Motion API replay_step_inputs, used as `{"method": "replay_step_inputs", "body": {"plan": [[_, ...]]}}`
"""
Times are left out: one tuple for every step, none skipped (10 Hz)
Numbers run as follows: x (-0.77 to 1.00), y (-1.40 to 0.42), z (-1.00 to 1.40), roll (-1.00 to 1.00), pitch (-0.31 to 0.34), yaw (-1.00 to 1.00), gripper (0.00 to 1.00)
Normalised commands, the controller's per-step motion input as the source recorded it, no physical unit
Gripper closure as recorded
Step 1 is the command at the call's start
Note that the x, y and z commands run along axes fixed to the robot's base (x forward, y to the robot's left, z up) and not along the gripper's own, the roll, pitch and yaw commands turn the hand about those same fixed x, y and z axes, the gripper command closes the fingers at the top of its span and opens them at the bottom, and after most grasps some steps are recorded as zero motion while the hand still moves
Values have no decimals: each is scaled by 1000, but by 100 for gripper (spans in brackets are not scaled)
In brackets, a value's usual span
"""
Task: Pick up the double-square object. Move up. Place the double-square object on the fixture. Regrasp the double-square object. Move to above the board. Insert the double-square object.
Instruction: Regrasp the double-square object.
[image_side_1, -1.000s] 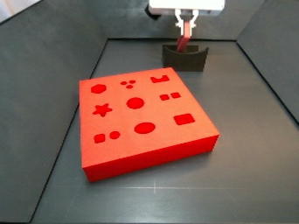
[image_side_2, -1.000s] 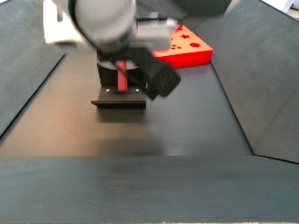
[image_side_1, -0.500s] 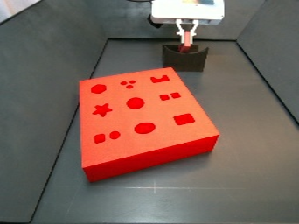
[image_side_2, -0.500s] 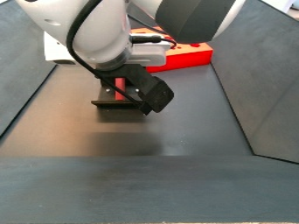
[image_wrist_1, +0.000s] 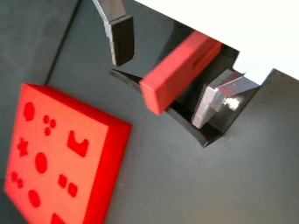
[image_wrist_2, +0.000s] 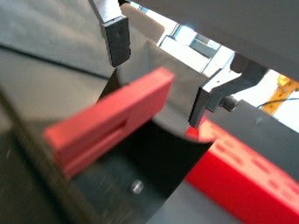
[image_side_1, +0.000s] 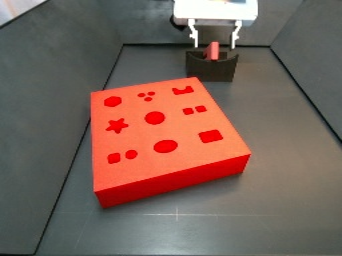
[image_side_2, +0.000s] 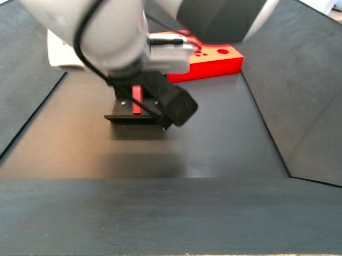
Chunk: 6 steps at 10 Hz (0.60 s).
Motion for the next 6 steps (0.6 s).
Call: {"method": "replay_step_inputs", "body": {"plan": [[-19, 8, 1000, -26, 6, 5, 0], [-25, 0, 1000, 21, 24, 14, 0], [-31, 1, 1000, 33, 34, 15, 0], [-35, 4, 844, 47, 49, 11, 0], [-36, 1, 725, 50, 55, 8, 0], [-28, 3, 424, 49, 65, -5, 0]]}}
